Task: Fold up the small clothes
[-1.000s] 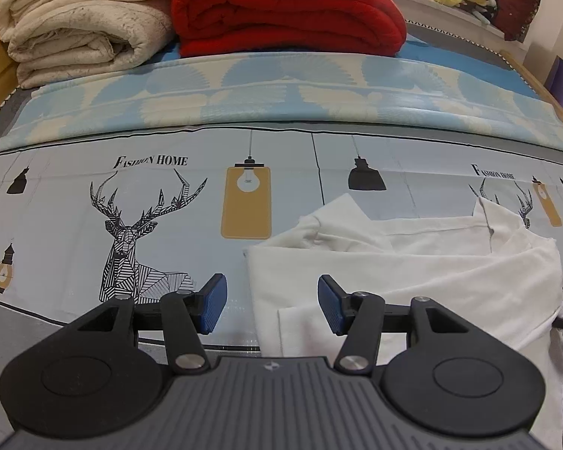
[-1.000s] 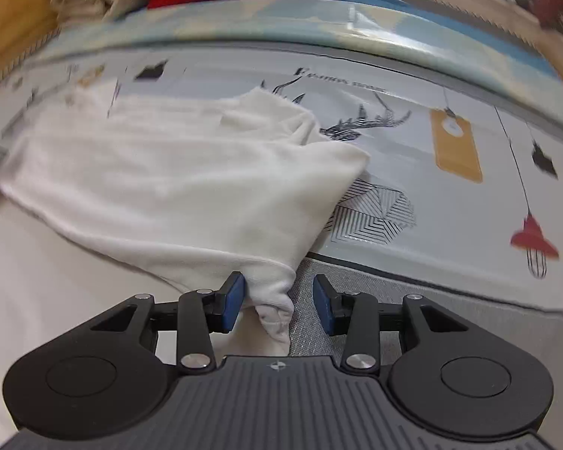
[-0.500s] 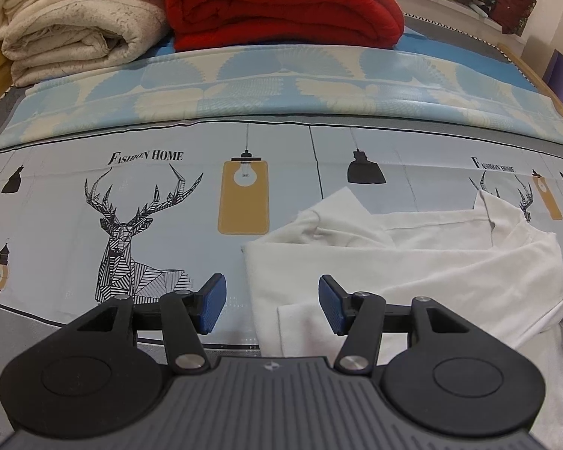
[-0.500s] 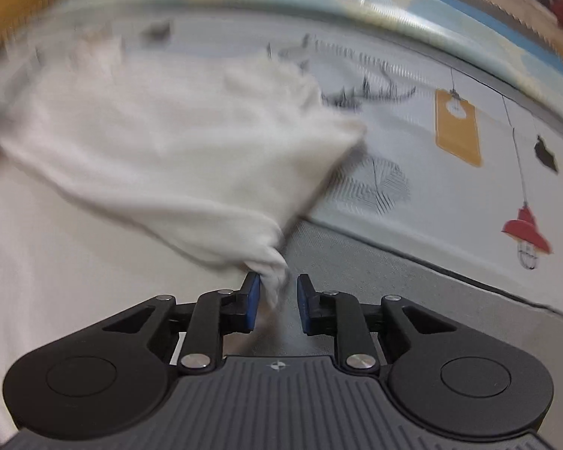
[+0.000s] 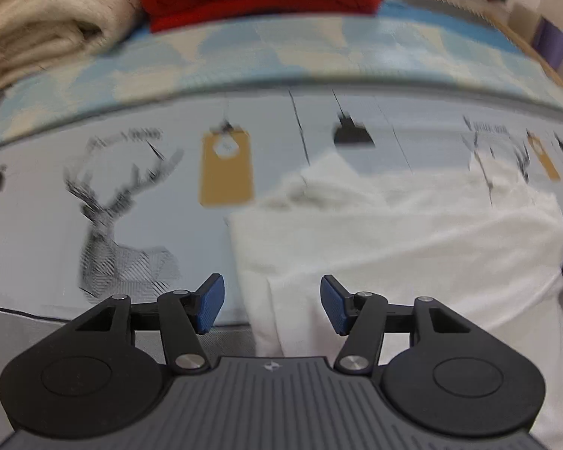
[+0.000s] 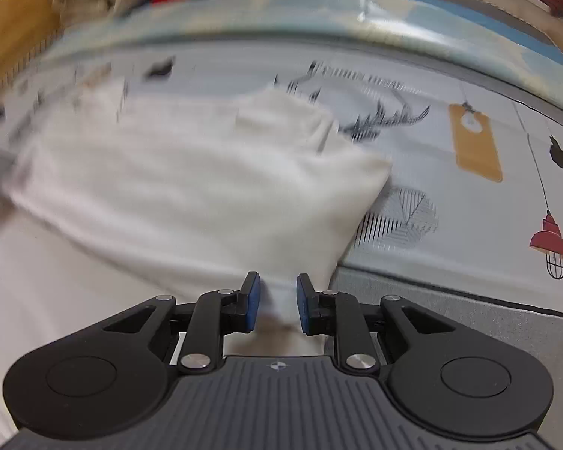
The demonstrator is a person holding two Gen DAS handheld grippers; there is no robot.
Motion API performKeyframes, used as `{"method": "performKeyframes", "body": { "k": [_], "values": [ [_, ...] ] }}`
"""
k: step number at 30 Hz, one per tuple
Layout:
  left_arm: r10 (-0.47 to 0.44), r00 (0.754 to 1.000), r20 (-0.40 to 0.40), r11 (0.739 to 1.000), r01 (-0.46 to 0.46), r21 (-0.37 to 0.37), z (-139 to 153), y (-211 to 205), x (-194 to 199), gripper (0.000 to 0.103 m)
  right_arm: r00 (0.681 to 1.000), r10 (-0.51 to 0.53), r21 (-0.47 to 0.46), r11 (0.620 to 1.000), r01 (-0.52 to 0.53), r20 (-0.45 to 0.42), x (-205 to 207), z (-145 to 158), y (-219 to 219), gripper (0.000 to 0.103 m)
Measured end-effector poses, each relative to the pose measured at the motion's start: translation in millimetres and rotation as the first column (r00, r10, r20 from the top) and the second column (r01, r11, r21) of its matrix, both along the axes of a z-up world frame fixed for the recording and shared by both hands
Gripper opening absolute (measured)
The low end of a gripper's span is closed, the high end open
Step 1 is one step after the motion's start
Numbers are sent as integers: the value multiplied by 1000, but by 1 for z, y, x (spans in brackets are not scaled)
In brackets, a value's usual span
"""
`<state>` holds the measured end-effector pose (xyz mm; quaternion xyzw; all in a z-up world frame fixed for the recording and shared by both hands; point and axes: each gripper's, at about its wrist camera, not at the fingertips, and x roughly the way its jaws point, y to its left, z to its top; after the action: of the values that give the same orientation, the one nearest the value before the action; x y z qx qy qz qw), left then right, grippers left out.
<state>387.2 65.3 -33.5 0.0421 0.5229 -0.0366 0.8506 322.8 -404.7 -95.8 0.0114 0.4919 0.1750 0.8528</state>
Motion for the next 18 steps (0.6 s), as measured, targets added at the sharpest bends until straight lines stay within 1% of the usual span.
{"method": "performKeyframes", "body": {
  "k": [1,2,3,4,5,6,8,10,12,14,15,16,18],
  "values": [
    [-23,999,-34,1000,23,-4,-12,-4,-1,62,999,-20,9,1000,20,-26,1,-7,-2,22],
    [-53,996,-67,999,53,-5,-24,-8,-4,61,1000,-19,4,1000,19,-23,1,-12,-2,22],
    [-82,992,-95,997,82,1,-36,-11,-6,58,1000,-12,-6,1000,12,-7,-2,-11,0,22],
    [-102,987,-126,994,106,22,-48,-13,-9,55,1000,-15,-14,1000,15,-7,-1,-9,2,22],
    [-107,982,-156,991,118,60,-60,-14,-11,47,999,-31,-11,999,31,-11,0,-6,3,22],
    [-102,980,-174,988,120,99,-70,-12,-14,48,999,-52,-1,999,52,-8,0,-1,3,22],
    [-81,984,-158,992,96,86,-71,-10,-19,47,996,-88,13,996,88,12,-1,9,3,23],
    [-69,988,-136,992,83,94,-62,-12,-25,47,991,-129,13,992,128,37,-7,19,1,23],
    [-57,996,-70,992,64,113,-47,-16,-35,47,979,-197,17,980,196,58,-16,30,-5,24],
    [-31,999,15,995,29,92,-31,-17,-46,47,959,-270,34,963,268,89,-27,46,-11,24],
    [-11,999,52,997,7,81,-24,-17,-52,47,947,-297,36,955,295,119,-34,56,-12,24],
    [8,997,78,997,-14,76,-19,-18,-59,47,937,-311,35,950,310,156,-43,67,-11,24],
    [26,994,104,995,-35,93,-10,-23,-69,47,922,-323,47,946,321,215,-63,87,-8,27]
  ]
}}
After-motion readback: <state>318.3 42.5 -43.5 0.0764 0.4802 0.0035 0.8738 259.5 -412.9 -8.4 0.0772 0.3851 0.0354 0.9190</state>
